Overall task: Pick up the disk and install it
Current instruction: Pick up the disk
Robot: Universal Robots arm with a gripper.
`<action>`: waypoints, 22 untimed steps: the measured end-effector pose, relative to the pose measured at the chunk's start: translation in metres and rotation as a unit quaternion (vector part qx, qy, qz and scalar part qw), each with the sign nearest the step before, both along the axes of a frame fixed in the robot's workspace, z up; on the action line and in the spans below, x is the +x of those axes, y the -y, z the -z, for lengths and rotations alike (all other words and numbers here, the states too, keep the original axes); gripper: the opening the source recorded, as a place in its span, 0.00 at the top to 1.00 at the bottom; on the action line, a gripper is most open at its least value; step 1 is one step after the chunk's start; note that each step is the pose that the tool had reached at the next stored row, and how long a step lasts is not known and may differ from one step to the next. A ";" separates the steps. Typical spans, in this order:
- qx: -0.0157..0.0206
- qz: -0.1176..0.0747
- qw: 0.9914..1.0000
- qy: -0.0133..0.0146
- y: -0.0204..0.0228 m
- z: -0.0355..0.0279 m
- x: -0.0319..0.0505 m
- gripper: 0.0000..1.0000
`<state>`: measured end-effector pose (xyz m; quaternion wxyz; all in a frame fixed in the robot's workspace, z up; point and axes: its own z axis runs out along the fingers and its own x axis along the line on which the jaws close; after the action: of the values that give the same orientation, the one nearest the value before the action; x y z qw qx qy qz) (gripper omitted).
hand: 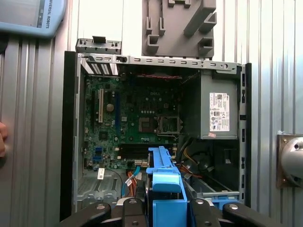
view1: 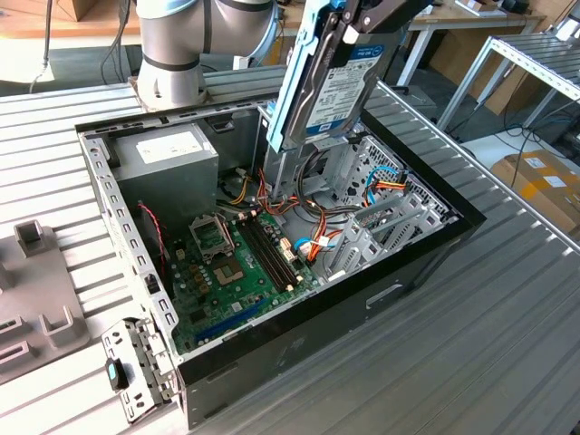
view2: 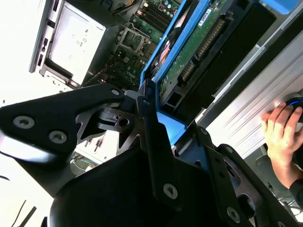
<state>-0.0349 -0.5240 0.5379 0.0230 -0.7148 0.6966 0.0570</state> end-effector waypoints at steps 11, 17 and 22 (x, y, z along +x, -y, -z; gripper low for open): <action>0.000 0.000 1.000 0.000 0.0055 0.0023 0.0009 0.63; 0.000 0.000 1.000 0.000 0.0163 0.0050 0.0012 0.63; 0.000 0.000 1.000 0.000 0.0205 0.0054 0.0012 0.63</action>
<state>-0.0337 -0.5445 0.5325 0.0229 -0.7148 0.6966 0.0570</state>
